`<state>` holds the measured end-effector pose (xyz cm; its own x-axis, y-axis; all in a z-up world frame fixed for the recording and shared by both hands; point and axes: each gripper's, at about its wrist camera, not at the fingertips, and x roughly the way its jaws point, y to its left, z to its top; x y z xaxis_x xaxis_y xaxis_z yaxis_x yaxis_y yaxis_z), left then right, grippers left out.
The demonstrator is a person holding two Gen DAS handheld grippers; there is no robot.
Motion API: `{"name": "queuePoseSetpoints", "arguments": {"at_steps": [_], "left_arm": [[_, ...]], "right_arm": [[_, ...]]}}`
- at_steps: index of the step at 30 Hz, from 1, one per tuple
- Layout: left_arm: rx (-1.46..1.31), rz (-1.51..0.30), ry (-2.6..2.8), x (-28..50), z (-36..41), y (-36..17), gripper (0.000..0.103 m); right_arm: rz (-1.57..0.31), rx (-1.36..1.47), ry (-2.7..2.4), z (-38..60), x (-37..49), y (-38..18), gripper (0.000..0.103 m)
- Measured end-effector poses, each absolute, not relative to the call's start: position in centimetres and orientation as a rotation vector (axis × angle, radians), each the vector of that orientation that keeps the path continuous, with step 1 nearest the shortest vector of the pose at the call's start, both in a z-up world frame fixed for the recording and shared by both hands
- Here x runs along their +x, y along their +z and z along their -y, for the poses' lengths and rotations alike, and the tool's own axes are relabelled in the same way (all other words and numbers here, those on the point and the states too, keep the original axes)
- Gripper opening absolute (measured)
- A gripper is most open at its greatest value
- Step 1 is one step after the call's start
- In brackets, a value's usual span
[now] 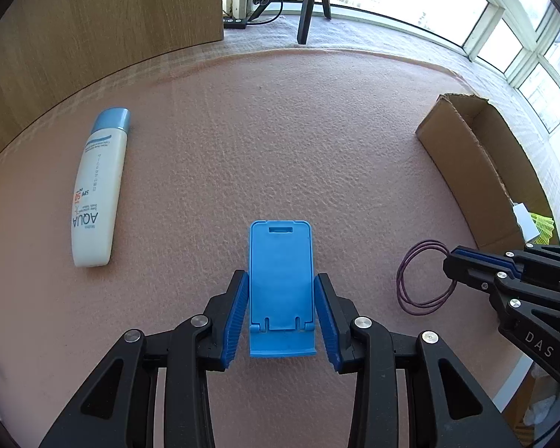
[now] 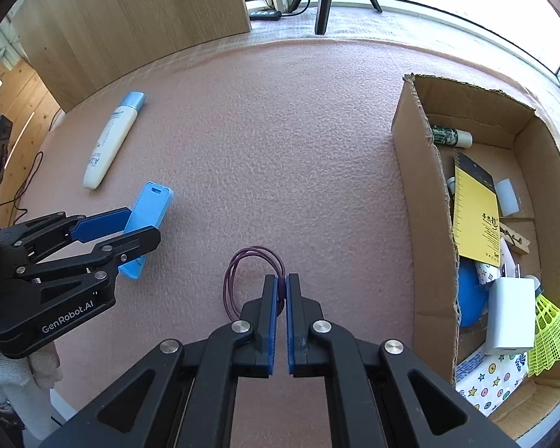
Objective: Organize objects
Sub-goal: 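Grasp the purple cable coil with the right tool while the left tool holds the stand, then carry the stand and cable over the box and open both tools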
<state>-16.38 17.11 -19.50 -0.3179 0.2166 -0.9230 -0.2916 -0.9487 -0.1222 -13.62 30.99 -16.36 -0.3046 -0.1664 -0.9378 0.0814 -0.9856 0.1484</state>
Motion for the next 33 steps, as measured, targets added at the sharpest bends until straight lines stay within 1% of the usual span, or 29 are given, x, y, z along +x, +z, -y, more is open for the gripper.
{"name": "queuePoseSetpoints", "arguments": {"at_steps": [9, 15, 19, 25, 33], "left_arm": [[-1.534, -0.081, 2.343, -15.5, -18.3, -16.7, 0.039], [-1.458, -0.095, 2.340, -15.3, -21.2, -14.5, 0.039], [-1.414, -0.109, 2.327, -15.5, -23.9, -13.3, 0.039], [-1.356, -0.147, 2.290, -16.4, -29.3, -12.2, 0.039], [-1.319, -0.199, 2.240, -17.3, -36.0, -12.0, 0.039]], "right_arm": [[0.168, 1.638, -2.480, -33.5, -12.1, -12.6, 0.004], [0.215, 1.578, -2.568, -37.4, -9.9, -9.0, 0.004], [0.234, 1.553, -2.639, -40.3, -8.9, -7.6, 0.004], [0.257, 1.540, -2.720, -44.5, -8.2, -6.5, 0.004], [0.305, 1.566, -2.772, -49.1, -8.0, -7.0, 0.004]]}}
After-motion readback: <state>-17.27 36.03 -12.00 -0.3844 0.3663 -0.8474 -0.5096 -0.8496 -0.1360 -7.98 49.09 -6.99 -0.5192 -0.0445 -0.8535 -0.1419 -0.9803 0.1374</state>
